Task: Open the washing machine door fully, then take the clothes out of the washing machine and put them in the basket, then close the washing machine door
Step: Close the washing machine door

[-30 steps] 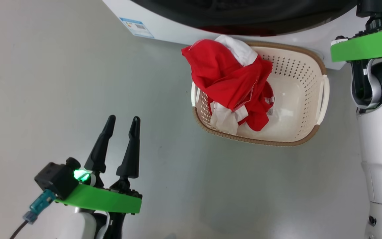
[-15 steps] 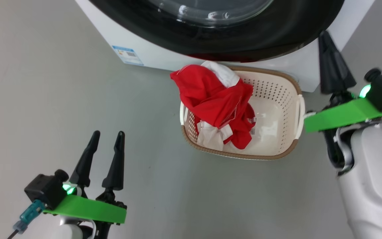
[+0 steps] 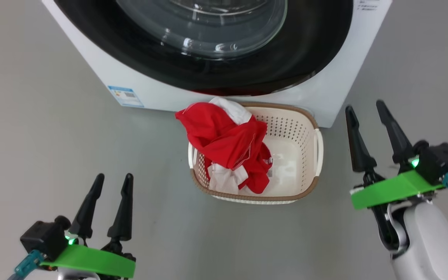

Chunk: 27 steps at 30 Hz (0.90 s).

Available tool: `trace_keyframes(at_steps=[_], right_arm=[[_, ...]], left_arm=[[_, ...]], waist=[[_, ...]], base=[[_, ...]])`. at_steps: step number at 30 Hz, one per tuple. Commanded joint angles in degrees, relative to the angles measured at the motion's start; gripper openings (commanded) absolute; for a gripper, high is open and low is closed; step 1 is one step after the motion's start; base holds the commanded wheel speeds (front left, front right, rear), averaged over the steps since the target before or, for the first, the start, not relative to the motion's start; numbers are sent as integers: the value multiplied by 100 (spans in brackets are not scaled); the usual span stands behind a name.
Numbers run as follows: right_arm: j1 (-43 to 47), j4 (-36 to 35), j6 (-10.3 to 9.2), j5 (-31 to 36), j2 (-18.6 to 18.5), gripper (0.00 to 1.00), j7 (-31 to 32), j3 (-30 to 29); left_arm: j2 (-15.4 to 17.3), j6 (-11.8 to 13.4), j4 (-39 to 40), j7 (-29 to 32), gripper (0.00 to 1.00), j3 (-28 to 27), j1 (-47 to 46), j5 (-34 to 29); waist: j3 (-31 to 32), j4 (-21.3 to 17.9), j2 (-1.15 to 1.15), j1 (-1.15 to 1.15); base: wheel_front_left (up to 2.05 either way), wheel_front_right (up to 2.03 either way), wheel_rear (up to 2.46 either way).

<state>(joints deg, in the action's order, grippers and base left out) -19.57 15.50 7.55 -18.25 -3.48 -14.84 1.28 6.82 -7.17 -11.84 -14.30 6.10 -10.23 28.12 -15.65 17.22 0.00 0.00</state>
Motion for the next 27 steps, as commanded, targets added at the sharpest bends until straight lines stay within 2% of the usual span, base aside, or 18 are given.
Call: trace_keyframes(at_steps=[1,15,27], right_arm=[[204,-187,-6,-89,60,100,-16,88],[1281,-476,-6,-233,60,100,-16,-224],[1961,-709,-6,-302,60,100,-16,-579]], left_arm=[[193,-32,97,-70,100,-253,71,-86],[378,-32,201,-70,100,-440,405,-220],[397,-32,383,-70,100,-639,643,-324]], waist=[[225,-176,0,0],[503,-561,0,0],[651,-865,0,0]], base=[[0,0,0],[0,0,0],[0,0,0]])
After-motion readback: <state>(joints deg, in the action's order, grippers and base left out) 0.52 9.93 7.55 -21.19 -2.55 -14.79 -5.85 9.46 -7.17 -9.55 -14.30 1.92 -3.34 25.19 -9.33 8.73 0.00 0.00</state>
